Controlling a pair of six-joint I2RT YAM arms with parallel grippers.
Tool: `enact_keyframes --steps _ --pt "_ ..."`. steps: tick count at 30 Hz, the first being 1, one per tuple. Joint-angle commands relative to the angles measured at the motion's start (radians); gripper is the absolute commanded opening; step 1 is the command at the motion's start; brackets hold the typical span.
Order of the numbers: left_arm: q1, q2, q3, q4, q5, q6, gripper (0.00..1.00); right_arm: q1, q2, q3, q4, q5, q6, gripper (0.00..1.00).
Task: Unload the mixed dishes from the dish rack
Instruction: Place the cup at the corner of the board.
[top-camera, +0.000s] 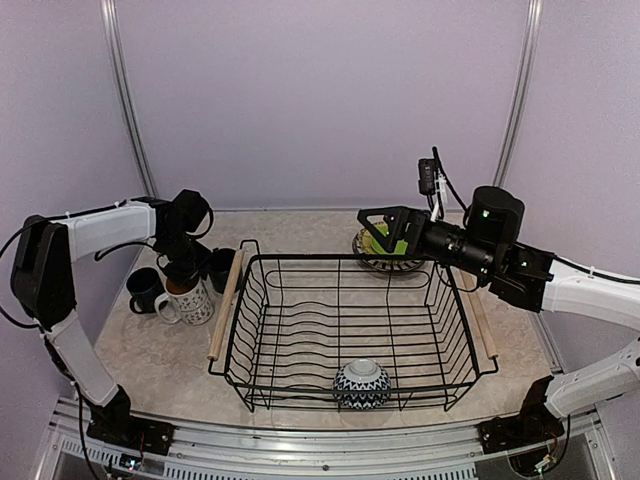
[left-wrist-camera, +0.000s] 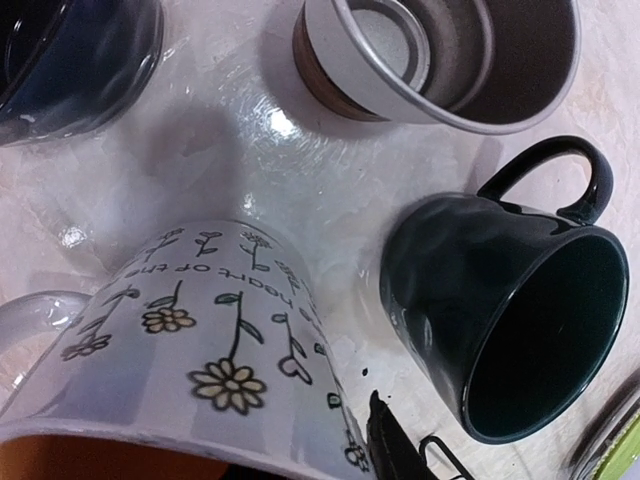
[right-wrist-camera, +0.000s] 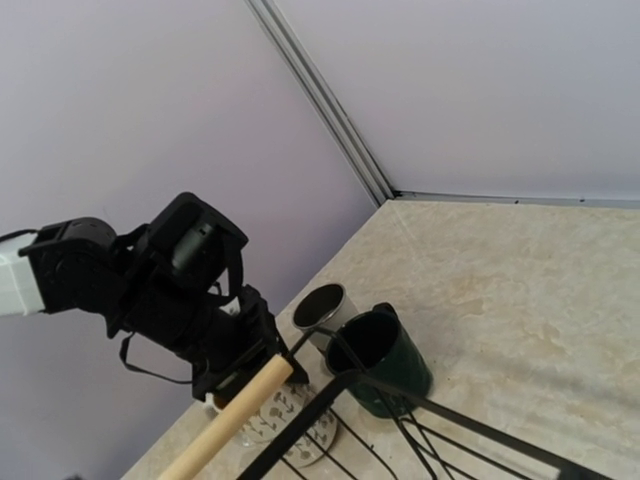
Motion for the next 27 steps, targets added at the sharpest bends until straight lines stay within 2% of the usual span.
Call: enact_keyframes --steps 1,10,13,23,27 --pt "0.005 0.007 0.022 -0.008 -0.002 0.009 0.3 -0.006 -0.018 -0.013 -0.041 0.013 -0.011 1.0" --pt "0.003 -0.028 0.022 -0.001 -0.015 0.02 0.44 -0.006 -0.022 0.007 -0.151 0.035 -0.027 1.0" --pt "0.005 -0.044 0.02 0.005 -0.022 0.025 0.52 -0.007 -0.02 0.03 -0.224 0.042 -0.042 1.0" --pt "0.003 -0.121 0.011 0.039 -0.052 0.054 0.8 -0.002 0.008 0.138 -0.587 -0.036 -0.127 1.0" --pt "0.001 -0.154 0.01 0.058 -0.066 0.08 0.88 0.019 0.058 0.181 -0.732 -0.091 -0.144 1.0"
